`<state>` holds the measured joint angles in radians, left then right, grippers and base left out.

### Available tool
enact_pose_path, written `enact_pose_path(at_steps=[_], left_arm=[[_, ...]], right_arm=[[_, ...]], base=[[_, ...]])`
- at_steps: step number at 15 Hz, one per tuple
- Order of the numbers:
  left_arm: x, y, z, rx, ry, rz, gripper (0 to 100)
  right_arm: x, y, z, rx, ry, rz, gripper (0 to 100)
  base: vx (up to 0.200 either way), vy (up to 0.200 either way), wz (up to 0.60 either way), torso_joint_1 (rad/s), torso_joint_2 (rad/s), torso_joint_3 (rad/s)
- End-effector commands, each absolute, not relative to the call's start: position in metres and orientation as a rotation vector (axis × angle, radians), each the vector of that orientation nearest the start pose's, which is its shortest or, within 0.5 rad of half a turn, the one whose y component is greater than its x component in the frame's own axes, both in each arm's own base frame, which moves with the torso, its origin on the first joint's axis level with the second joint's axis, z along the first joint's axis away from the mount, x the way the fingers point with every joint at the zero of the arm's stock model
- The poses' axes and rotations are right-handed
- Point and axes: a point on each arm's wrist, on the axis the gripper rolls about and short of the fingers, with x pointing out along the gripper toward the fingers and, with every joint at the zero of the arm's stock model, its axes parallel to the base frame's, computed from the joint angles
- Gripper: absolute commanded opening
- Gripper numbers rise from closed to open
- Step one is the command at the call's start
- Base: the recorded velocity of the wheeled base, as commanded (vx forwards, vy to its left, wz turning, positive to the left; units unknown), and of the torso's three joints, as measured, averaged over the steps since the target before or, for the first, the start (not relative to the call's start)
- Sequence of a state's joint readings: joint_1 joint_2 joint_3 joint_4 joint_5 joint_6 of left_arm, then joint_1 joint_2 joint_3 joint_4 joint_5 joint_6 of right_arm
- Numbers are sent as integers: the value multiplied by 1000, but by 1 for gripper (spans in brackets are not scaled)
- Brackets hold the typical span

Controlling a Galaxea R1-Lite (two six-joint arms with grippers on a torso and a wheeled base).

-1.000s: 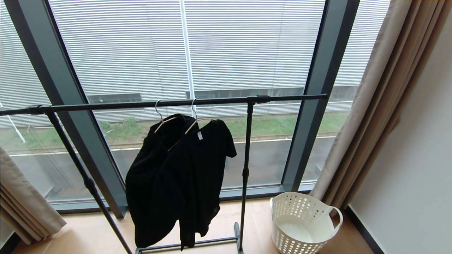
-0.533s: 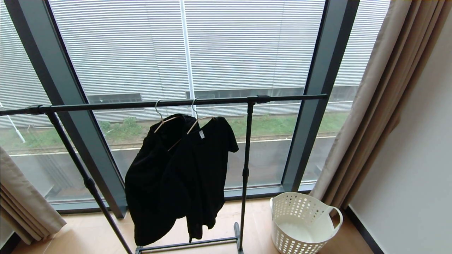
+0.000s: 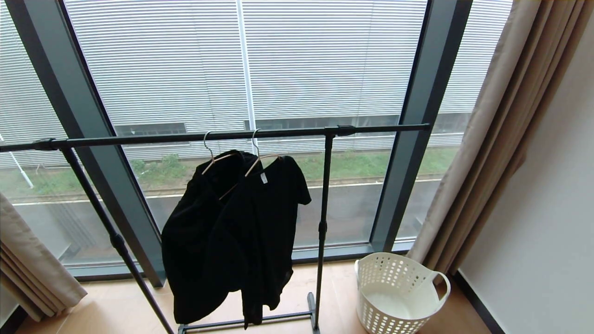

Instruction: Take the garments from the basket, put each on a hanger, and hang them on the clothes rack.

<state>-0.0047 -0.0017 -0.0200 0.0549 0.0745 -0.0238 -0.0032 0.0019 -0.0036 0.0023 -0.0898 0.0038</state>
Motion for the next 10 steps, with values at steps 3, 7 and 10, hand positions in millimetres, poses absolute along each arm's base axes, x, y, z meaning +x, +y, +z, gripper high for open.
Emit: enact_pose_path(at_steps=[3, 7, 10], left_arm=[[-24, 2, 75, -23, 34, 71, 100], [-24, 2, 75, -23, 34, 71, 100], [-24, 2, 75, -23, 34, 71, 100]], right_arm=[[-23, -2, 76, 1, 5, -92, 100], [-23, -2, 76, 8, 0, -92, 100], [-23, -2, 76, 6, 0, -91, 100]], base=[[0, 0, 0, 0, 0, 0], [0, 0, 0, 0, 0, 0], [0, 0, 0, 0, 0, 0]])
